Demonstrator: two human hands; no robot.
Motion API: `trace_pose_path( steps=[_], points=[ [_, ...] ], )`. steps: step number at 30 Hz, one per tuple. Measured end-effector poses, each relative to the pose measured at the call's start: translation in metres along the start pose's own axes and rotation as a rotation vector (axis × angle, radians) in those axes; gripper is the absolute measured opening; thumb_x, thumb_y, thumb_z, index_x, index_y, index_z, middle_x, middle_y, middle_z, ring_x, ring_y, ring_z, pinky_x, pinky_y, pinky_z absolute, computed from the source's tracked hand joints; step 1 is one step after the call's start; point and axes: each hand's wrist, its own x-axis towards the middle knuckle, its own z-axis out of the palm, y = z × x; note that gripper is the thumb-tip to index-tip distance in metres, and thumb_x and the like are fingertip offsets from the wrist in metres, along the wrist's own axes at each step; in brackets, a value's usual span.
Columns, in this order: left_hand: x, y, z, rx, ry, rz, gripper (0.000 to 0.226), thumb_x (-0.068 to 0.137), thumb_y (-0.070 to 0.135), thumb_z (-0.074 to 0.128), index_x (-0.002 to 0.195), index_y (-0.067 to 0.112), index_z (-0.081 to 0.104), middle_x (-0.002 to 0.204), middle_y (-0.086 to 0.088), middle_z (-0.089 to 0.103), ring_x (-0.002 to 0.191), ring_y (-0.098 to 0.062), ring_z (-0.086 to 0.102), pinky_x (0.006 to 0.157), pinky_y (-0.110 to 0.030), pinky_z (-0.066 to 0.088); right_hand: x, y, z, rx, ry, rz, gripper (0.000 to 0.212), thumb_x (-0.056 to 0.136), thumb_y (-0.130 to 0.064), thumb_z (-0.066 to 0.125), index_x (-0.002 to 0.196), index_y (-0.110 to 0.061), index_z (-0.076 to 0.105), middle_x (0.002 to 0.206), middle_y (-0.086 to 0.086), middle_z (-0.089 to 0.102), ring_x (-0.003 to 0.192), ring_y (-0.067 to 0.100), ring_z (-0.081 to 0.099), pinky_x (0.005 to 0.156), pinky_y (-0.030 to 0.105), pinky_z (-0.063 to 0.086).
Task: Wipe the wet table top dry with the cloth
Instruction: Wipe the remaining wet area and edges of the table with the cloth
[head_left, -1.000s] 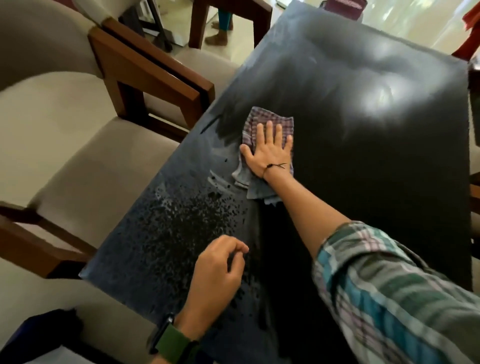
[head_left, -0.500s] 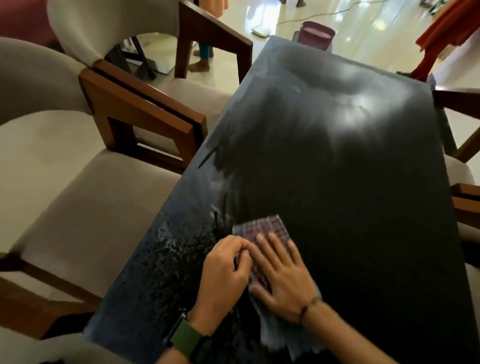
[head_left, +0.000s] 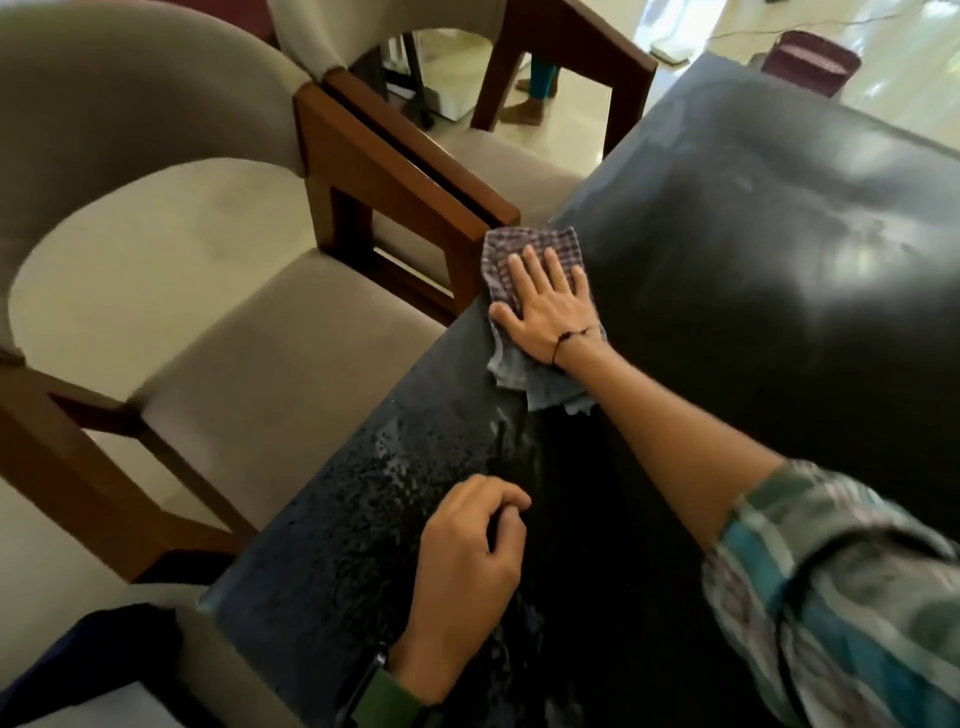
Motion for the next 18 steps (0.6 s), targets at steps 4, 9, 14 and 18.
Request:
trace_pose_path(
  steps=[4, 9, 14, 18],
  points=[
    [0.014, 0.013, 0.000, 0.042, 0.102, 0.049, 0.016, 0.084, -0.002, 0.055, 0.079, 0.011, 0.062, 0.082, 0.002, 0.062, 0.077, -0.003, 0.053, 0.069, -0.007, 0.038, -0.148, -0.022, 0.023, 0.044, -0.039, -0.126, 0.071, 0.090, -0.064, 0.005, 0.149, -0.024, -0.001, 0.159, 0.002, 0.002, 0.145, 0.023, -0.009, 0.113, 0.044, -0.012],
    [0.033, 0.010, -0.004, 0.037, 0.165, 0.028, 0.016, 0.086, -0.001, 0.053, 0.081, 0.010, 0.063, 0.082, 0.000, 0.063, 0.077, -0.005, 0.055, 0.068, -0.013, 0.043, -0.293, -0.033, 0.042, -0.026, -0.025, -0.190, 0.071, 0.091, -0.064, 0.021, 0.147, -0.019, 0.024, 0.152, 0.005, 0.027, 0.142, 0.027, 0.014, 0.106, 0.050, 0.018],
    [0.039, 0.001, -0.010, 0.052, 0.222, -0.020, 0.015, 0.086, -0.002, 0.053, 0.081, 0.008, 0.063, 0.082, 0.000, 0.062, 0.075, -0.006, 0.053, 0.065, -0.007, 0.039, -0.231, -0.036, 0.028, -0.019, 0.002, -0.204, 0.073, 0.089, -0.064, 0.024, 0.148, -0.021, 0.019, 0.155, 0.004, 0.020, 0.143, 0.029, 0.014, 0.110, 0.051, 0.011],
    [0.029, -0.001, -0.021, 0.057, 0.254, -0.050, 0.014, 0.087, 0.002, 0.053, 0.082, 0.012, 0.062, 0.081, 0.006, 0.059, 0.071, -0.006, 0.051, 0.063, -0.009, 0.036, -0.115, -0.037, 0.024, 0.028, 0.011, -0.132, 0.074, 0.087, -0.068, 0.009, 0.149, -0.028, 0.001, 0.158, -0.002, 0.000, 0.144, 0.021, -0.006, 0.111, 0.045, -0.012]
  ],
)
